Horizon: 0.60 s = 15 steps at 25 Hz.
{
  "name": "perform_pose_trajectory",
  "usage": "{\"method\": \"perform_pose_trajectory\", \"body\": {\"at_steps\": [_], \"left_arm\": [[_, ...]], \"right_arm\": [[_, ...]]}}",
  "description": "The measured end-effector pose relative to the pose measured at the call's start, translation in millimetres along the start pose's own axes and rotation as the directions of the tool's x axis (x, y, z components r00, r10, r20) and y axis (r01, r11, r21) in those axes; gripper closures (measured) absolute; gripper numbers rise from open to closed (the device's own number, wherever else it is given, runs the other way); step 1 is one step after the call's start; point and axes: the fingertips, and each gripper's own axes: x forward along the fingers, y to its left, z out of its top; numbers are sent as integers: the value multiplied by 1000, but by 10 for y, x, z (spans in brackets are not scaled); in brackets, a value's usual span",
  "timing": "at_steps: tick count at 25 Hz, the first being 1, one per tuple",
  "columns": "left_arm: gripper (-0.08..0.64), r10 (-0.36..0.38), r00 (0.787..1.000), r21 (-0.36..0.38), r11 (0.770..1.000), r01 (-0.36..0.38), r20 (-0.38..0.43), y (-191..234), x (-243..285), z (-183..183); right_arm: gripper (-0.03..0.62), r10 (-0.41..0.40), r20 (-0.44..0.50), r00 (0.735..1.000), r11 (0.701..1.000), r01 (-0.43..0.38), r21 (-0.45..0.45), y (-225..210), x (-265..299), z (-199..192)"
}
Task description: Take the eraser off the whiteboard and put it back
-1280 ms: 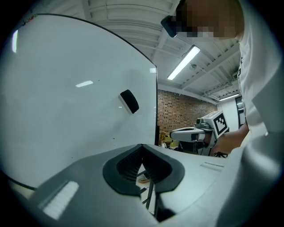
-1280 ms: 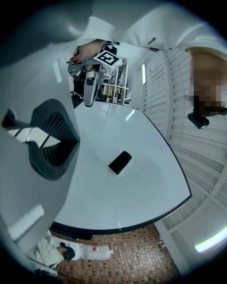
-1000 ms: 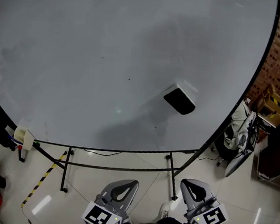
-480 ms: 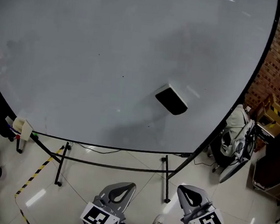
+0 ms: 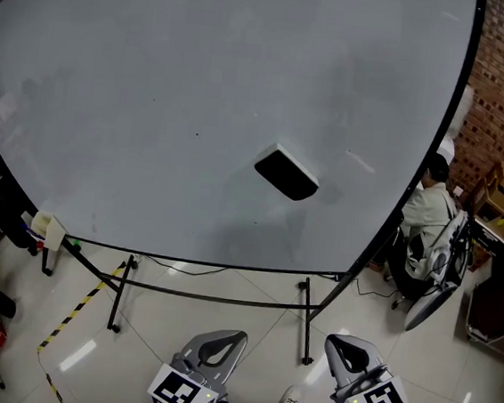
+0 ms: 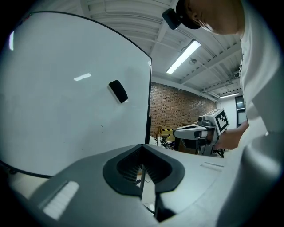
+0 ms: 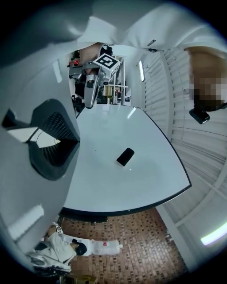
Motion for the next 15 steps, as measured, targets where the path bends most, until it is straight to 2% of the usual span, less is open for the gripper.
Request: {"method": "perform_pose_trajectory", "body": {"at_steps": [15], "left_arm": [[545, -17, 1000, 0, 1000, 17, -6, -46, 47, -3]], "right_arm": [[591, 8, 12, 1000, 1000, -8, -10, 52, 24, -17]]}}
